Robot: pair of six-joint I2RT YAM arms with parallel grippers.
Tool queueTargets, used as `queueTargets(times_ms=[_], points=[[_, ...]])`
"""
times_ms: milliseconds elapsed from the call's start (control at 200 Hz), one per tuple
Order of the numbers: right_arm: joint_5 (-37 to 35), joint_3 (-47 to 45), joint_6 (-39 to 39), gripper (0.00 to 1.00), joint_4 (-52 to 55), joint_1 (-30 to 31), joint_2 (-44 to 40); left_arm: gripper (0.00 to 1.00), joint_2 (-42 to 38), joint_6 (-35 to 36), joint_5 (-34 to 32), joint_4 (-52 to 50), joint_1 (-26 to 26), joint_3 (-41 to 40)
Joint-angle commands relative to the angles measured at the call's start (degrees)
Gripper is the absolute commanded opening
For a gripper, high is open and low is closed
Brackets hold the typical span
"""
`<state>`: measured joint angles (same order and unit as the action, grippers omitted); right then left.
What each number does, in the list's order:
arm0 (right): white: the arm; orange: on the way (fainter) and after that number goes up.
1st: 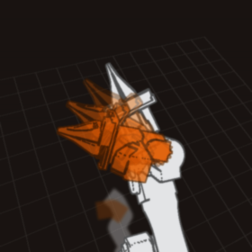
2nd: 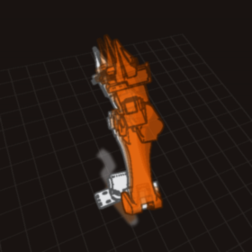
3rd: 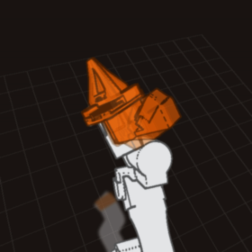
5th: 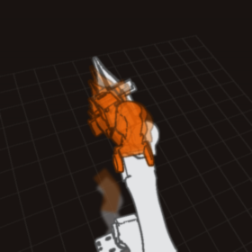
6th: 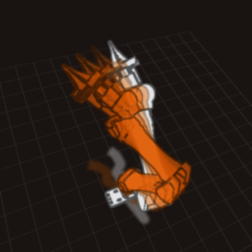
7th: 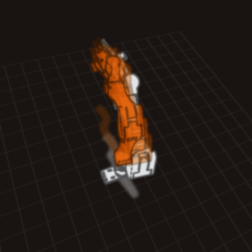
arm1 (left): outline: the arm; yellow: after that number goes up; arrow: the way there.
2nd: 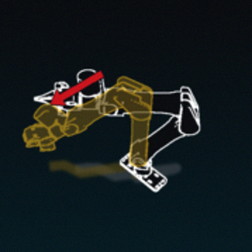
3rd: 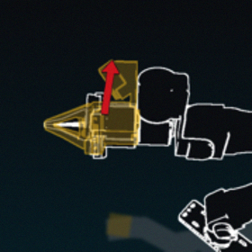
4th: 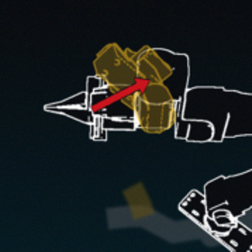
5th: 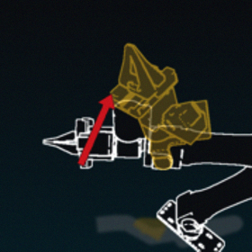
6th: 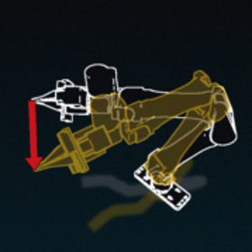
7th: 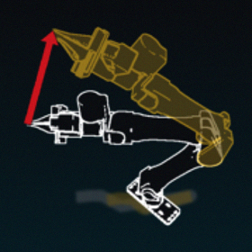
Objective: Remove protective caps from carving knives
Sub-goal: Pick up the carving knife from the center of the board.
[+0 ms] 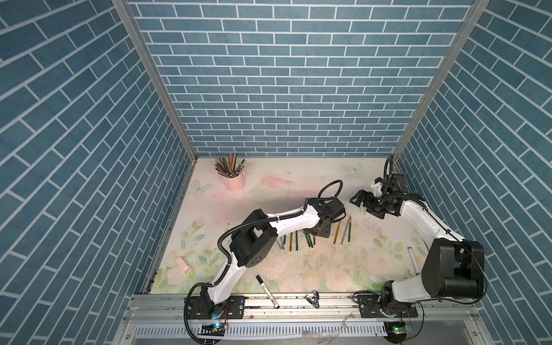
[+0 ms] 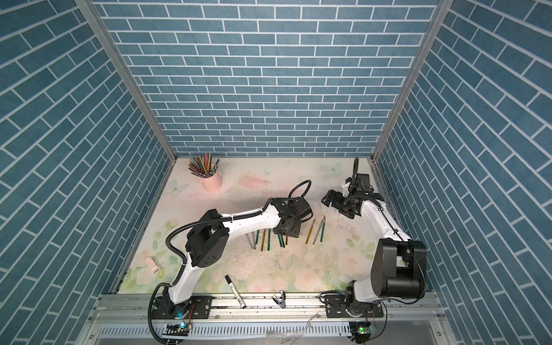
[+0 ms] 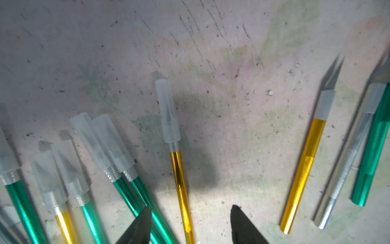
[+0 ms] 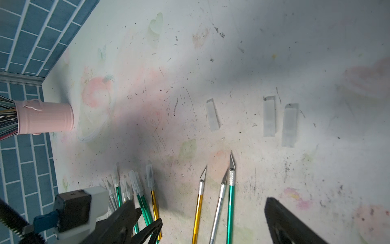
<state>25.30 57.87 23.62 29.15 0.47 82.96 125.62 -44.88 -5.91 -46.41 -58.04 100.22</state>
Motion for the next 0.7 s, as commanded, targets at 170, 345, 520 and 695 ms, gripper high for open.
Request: queueTargets(times_ms=[170,345,520,695], points=[[0.9,-1.4,-0.5,0.96,0.4,0.1,-1.7,0.51,2.7,-0.7,-0.6,-1.0,-0.2,1.5],[1.0,-1.5,-0.4,0.96,0.4,0.1,-1.7,0.46,3.3,-0.6,-0.4,-1.0,-0.2,1.4],[1.2,-1.4,-0.4,0.96,0.4,0.1,-1.6,0.42,3.8,-0.3,-0.6,-1.0,-0.2,1.8],[1.9,-1.3,-0.2,0.96,0.3,0.1,-1.4,0.40,4.7,-0.1,-0.5,-1.1,-0.2,2.1]])
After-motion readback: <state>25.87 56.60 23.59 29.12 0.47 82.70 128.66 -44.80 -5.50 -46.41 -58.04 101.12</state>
